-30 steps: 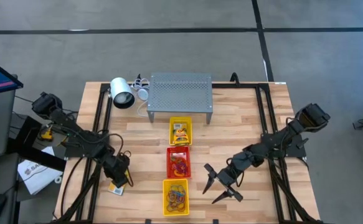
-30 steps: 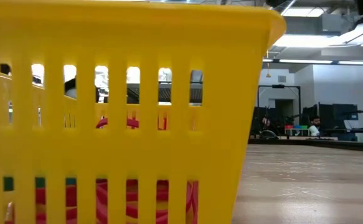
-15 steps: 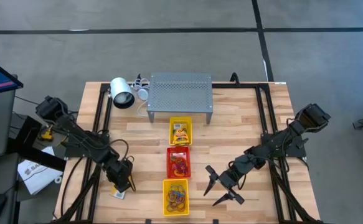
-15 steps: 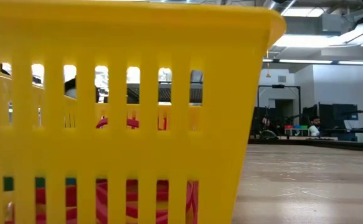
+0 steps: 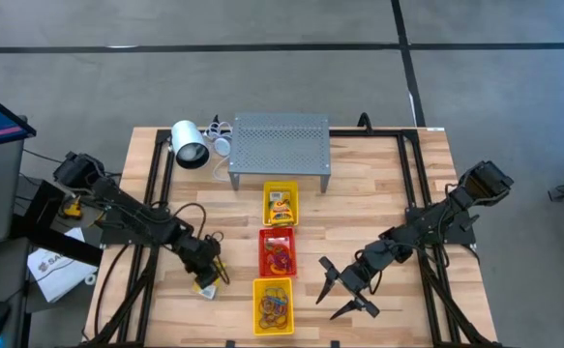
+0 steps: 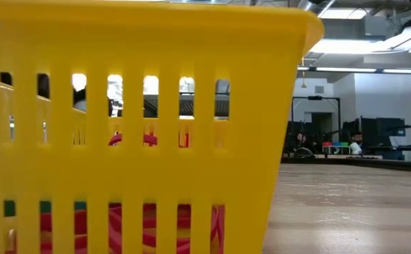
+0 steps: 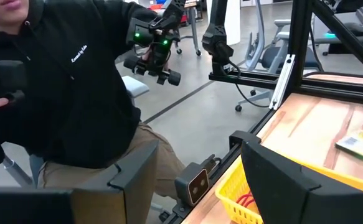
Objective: Pick & Place Office Desk Supplies
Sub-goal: Put the crayon into the top yellow bin
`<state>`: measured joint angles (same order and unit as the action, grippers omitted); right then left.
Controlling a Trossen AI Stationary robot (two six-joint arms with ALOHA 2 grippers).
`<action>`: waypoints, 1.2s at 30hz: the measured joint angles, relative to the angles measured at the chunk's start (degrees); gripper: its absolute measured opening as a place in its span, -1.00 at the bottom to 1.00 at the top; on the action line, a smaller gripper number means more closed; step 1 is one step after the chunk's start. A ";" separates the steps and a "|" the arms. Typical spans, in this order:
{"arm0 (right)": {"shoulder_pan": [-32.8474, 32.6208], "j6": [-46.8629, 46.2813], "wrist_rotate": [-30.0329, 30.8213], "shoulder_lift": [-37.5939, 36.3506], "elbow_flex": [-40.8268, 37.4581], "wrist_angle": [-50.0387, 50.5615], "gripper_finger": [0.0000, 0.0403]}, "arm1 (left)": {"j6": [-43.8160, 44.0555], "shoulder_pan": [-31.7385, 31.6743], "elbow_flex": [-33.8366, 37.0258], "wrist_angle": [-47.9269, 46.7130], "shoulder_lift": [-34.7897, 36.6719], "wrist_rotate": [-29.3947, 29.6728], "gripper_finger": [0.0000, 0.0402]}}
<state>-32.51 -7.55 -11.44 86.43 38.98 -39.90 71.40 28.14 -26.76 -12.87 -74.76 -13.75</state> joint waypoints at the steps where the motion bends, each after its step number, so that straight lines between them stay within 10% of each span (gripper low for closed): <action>1: 0.00 0.00 0.13 0.00 0.00 0.00 0.11 | -1.21 -0.87 0.02 0.62 -0.03 0.63 -0.11; 11: 0.00 0.00 1.04 0.00 0.00 0.00 0.11 | -8.45 -6.13 0.06 1.70 -0.04 1.47 -0.11; 26: 0.00 -0.02 1.04 0.00 0.00 0.00 0.11 | -19.75 -13.08 -3.44 9.84 -0.02 -12.86 -0.11; 36: -0.04 -0.02 1.04 0.00 0.00 0.41 0.11 | -40.81 -25.70 -12.75 -10.25 0.00 -13.68 -0.11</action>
<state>-32.56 -7.57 -10.39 86.43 38.98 -39.49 30.59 2.44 -39.52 -23.12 -74.76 -27.43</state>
